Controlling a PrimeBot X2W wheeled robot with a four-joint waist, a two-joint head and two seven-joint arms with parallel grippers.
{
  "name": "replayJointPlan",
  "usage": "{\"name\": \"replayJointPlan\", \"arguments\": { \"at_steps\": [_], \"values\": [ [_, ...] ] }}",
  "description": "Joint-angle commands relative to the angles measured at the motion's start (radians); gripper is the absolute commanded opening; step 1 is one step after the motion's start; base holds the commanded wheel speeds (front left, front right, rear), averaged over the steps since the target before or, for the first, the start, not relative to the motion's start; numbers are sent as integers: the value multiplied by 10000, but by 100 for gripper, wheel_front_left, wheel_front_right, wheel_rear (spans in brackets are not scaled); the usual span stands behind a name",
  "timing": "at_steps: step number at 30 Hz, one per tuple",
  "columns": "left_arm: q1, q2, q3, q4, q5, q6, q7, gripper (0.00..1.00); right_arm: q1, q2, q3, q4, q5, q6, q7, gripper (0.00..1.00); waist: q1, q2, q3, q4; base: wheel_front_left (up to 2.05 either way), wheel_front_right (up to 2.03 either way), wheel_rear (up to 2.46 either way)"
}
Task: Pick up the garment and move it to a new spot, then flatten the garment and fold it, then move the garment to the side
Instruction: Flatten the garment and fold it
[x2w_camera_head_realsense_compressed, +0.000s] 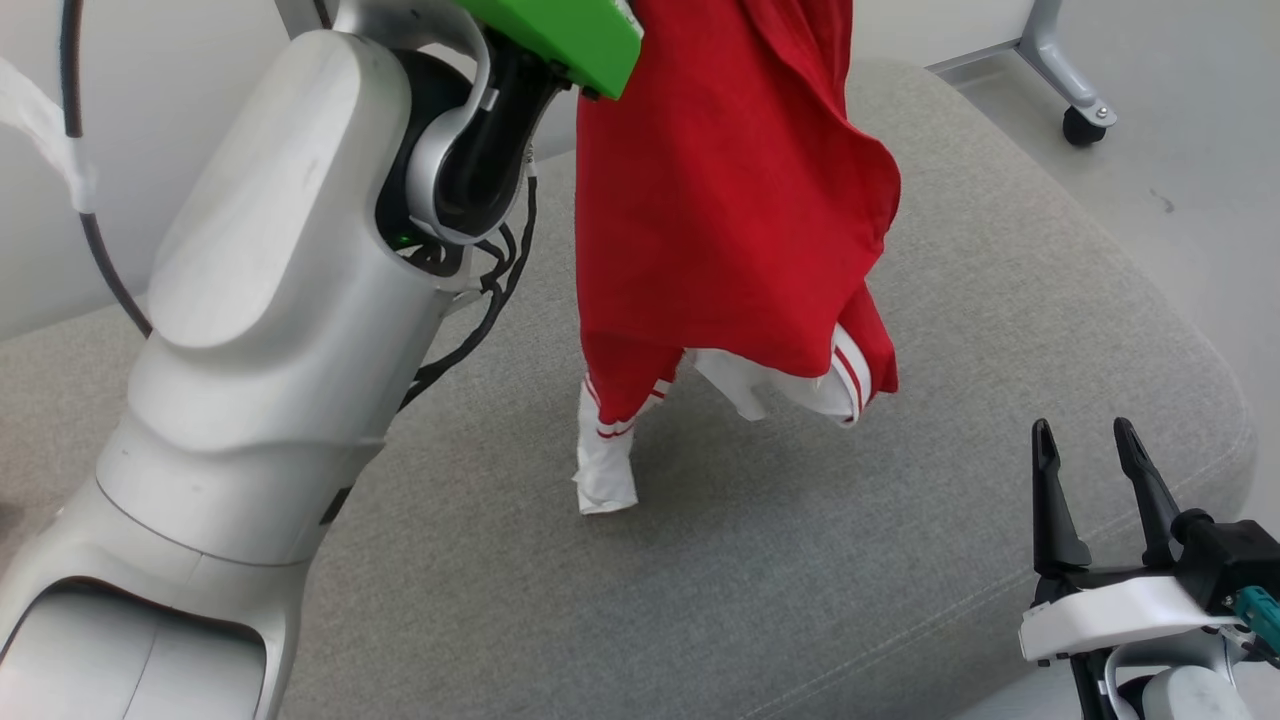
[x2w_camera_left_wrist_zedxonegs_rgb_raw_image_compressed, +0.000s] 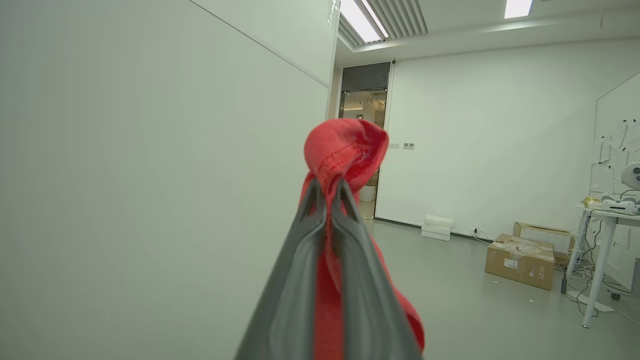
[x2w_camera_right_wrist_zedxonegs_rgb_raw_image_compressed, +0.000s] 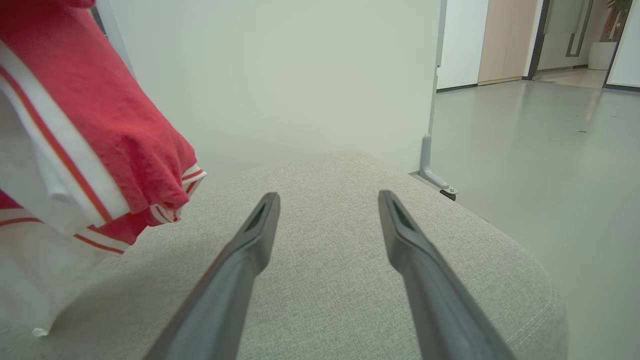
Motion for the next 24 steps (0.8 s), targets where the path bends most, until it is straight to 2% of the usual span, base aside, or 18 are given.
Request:
{"name": "replayJointPlan", "arguments": {
  "at_steps": [1, 6, 13, 17, 18, 19, 20, 21, 24],
  "values": [
    [38, 2, 9, 223, -6, 95, -19, 0, 75, -8, -29, 33, 108, -14, -2, 100, 0, -1, -7, -6, 0, 0, 0],
    [1035, 536, -89, 950, -181, 308, 383, 0, 190, -6, -51, 61, 196, -14, -2, 100, 0, -1, 14, 133, 0, 0, 0],
    [3123, 1842, 116, 2656, -364, 700, 450, 0, 172, -8, 60, 70, 44, -14, -2, 100, 0, -1, 49, 517, 0, 0, 0],
    [4019, 2254, 186, 3617, -474, 606, 261, 0, 86, -8, 99, 28, -55, -14, -2, 100, 0, -1, 126, 735, 0, 0, 0],
    [4185, 2319, 270, 3854, -547, 593, 104, 4, 84, -9, 87, 19, -97, -14, -2, 100, 0, -1, 169, 830, 0, 0, 0],
    [4342, 2345, 323, 4077, -595, 510, -61, 44, 63, -6, 105, 17, -139, -14, -2, 100, 0, -1, 199, 909, 0, 0, 0],
    [4481, 2342, 385, 4277, -655, 500, -209, 75, 54, -6, 128, 19, -170, -14, -2, 100, 0, -1, 215, 971, 0, 0, 0],
    [4617, 2306, 442, 4526, -698, 480, -360, 100, 40, -9, 135, 15, -203, -14, -2, 100, 0, -1, 241, 1038, 0, 0, 0],
    [4783, 2202, 417, 5048, -607, 389, -749, 100, -11, -8, 139, -10, -267, -14, -2, 100, 0, -1, 289, 1195, 0, 0, 0]
  ]
}}
